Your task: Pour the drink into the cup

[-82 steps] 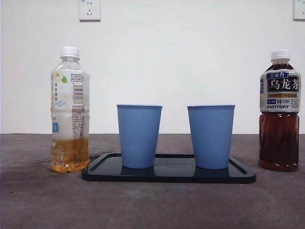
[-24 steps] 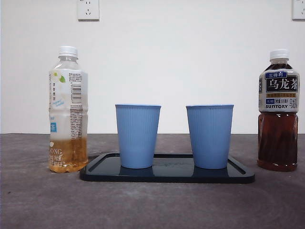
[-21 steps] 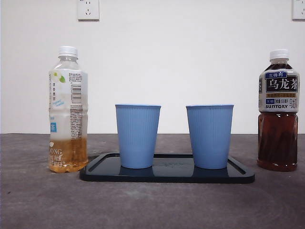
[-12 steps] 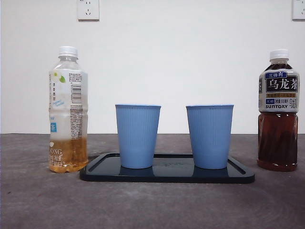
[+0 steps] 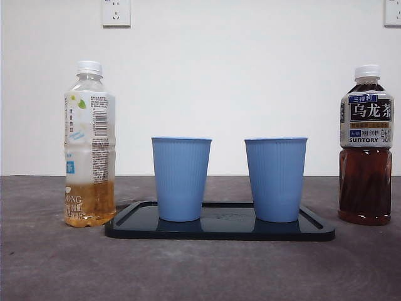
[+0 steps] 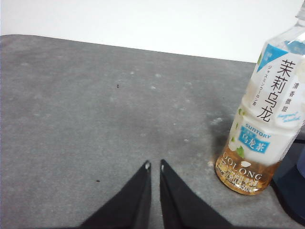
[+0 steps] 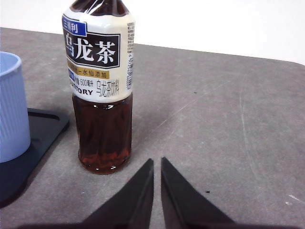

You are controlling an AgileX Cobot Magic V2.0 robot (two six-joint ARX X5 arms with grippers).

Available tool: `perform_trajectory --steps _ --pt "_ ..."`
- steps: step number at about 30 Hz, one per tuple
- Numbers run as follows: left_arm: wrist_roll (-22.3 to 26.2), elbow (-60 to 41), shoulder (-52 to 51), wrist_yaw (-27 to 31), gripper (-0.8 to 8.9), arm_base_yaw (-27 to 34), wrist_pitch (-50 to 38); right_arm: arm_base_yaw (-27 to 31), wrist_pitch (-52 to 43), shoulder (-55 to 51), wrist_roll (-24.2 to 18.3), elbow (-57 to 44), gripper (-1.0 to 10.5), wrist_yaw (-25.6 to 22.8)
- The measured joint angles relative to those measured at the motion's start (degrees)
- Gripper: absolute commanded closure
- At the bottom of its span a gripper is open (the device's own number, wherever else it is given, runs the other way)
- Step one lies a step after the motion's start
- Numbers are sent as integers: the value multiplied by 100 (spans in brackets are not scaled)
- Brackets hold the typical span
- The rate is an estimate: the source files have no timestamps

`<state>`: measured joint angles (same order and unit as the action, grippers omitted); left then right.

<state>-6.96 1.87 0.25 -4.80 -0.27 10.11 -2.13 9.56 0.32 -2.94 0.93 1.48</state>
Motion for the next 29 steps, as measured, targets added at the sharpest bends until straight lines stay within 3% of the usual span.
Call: perform_trajectory --steps 29 --pt "0 -2 2 0 785 -153 0 0 -2 0 0 0 924 0"
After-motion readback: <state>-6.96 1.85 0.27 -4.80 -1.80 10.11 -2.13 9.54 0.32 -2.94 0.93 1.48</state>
